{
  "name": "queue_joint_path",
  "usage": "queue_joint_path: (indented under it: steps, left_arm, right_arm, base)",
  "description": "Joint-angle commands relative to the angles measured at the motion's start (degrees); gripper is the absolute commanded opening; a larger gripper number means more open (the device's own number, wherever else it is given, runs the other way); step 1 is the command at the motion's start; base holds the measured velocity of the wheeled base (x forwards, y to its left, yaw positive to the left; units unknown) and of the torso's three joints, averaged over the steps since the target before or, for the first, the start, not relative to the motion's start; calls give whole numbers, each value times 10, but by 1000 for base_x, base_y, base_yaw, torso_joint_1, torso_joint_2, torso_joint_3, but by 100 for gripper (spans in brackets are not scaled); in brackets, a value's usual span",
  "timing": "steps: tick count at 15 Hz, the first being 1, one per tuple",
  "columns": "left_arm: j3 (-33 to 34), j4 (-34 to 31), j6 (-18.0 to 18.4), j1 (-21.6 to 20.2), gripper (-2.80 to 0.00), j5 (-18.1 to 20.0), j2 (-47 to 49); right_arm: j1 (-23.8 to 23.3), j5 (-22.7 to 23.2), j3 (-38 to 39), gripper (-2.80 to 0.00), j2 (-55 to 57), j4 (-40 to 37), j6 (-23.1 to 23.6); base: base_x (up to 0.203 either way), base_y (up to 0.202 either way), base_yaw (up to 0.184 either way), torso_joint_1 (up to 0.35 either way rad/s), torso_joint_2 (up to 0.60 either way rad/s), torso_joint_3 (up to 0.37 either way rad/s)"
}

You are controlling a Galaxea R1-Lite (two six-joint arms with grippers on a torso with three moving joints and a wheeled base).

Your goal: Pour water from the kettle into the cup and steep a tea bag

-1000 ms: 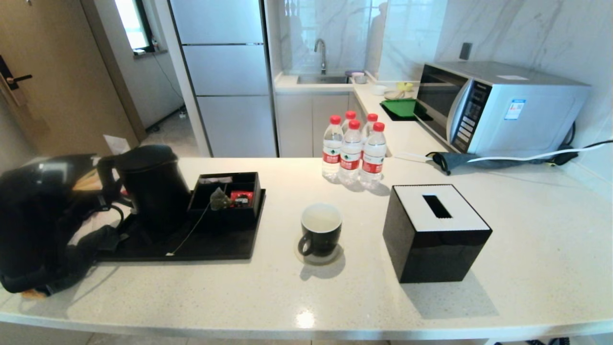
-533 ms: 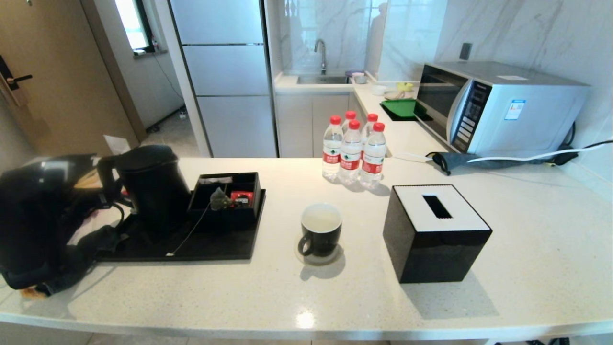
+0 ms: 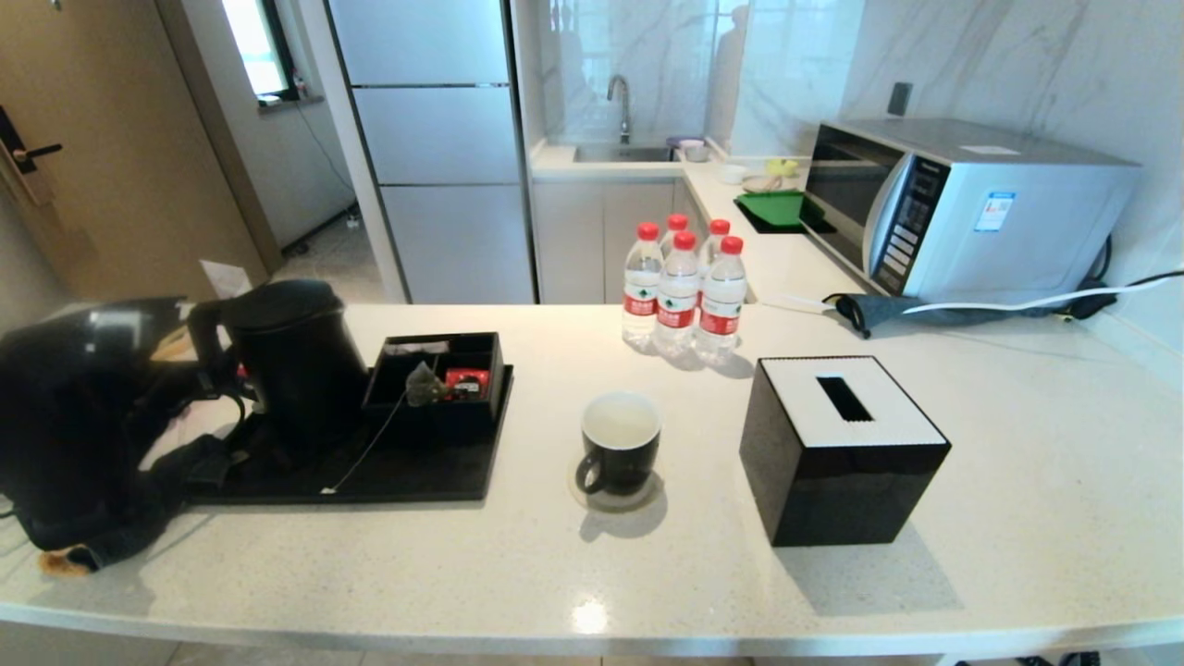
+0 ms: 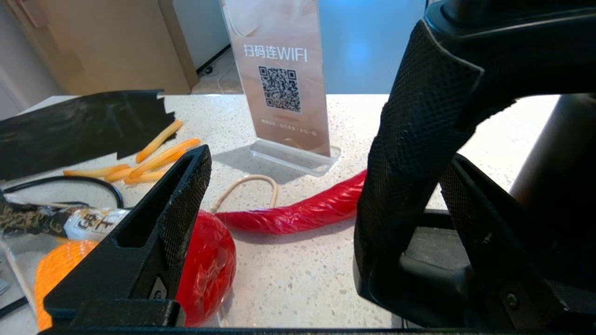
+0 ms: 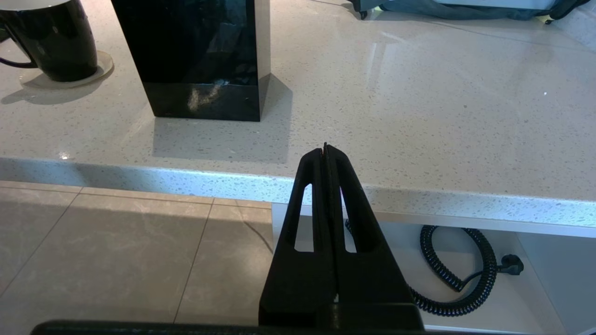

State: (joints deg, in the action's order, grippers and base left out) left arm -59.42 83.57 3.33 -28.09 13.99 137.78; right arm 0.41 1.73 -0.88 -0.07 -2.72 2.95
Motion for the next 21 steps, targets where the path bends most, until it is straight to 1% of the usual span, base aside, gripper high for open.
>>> queue_joint_path:
  steps: [1, 6, 12, 19, 20, 21]
  left_arm:
    - [-14, 5, 0, 0, 0, 1, 11]
    - [-70, 4, -1, 8, 0, 1, 31]
    - [-115, 2, -2, 22, 0, 0, 45]
    - [-122, 2, -3, 30, 0, 0, 47]
    - [-122, 2, -3, 30, -280, 0, 47]
    - [-122, 2, -3, 30, -280, 1, 47]
  right_arm:
    - [0, 0, 0, -280, 1, 0, 0]
    - [0, 0, 0, -280, 1, 0, 0]
    - [0, 0, 0, -280, 1, 0, 0]
    - [0, 0, 0, -280, 1, 0, 0]
    - [0, 0, 0, -280, 1, 0, 0]
    - [0, 0, 0, -280, 1, 0, 0]
  base:
    - [0, 0, 0, 0, 0, 0]
    - [0, 0, 0, 0, 0, 0]
    - [0, 0, 0, 0, 0, 0]
    - [0, 0, 0, 0, 0, 0]
    - [0, 0, 0, 0, 0, 0]
    - [0, 0, 0, 0, 0, 0]
